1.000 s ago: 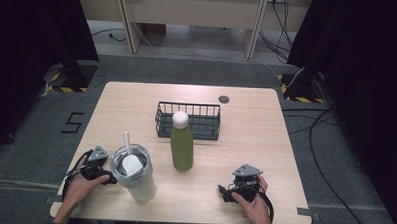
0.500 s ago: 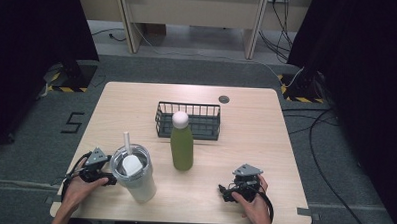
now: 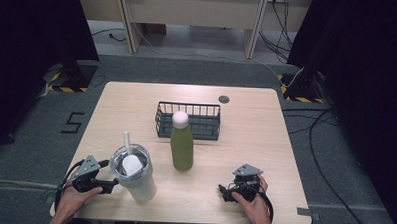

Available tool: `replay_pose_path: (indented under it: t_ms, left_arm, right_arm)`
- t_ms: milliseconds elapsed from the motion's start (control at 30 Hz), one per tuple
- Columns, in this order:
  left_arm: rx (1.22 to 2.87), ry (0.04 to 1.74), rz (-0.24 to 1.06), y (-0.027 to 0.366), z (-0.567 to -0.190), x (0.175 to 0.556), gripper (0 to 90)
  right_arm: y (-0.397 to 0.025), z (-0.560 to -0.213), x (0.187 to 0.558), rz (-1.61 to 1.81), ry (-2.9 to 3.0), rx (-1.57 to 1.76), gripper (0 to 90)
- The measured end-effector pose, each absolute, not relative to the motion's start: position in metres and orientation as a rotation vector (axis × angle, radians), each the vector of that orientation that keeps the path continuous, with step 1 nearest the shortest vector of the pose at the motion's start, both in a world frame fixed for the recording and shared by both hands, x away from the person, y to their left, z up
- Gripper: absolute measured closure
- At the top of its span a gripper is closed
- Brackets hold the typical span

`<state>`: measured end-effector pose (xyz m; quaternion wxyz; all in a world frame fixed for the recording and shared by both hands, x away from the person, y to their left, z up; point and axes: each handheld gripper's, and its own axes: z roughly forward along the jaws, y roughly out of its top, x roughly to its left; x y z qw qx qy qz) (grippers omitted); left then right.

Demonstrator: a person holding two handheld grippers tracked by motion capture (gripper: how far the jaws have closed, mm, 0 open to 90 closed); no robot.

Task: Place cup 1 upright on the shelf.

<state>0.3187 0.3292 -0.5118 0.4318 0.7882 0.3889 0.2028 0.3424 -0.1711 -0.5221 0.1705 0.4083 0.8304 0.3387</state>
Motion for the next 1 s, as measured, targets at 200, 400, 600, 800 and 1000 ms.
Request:
replay_pose_path:
  t_ms: [200,400,600,800,1000]
  left_arm:
    - [1.946,0.931,0.516,0.326,-0.508,0.306,15.0]
    - [1.917,0.899,0.535,0.324,-0.504,0.293,15.0]
    - [1.886,0.852,0.514,0.321,-0.5,0.28,14.9]
    - [1.861,0.82,0.481,0.319,-0.499,0.27,14.9]
    - [1.813,0.79,0.451,0.313,-0.495,0.264,14.9]
  right_arm:
    - [-0.171,-0.522,0.342,0.963,2.358,1.161,0.5]
    - [-0.171,-0.522,0.342,0.962,2.358,1.16,0.5]
    - [-0.171,-0.522,0.342,0.962,2.358,1.161,0.5]
    - [-0.171,-0.522,0.342,0.963,2.358,1.161,0.5]
    - [-0.171,-0.522,0.342,0.962,2.358,1.161,0.5]
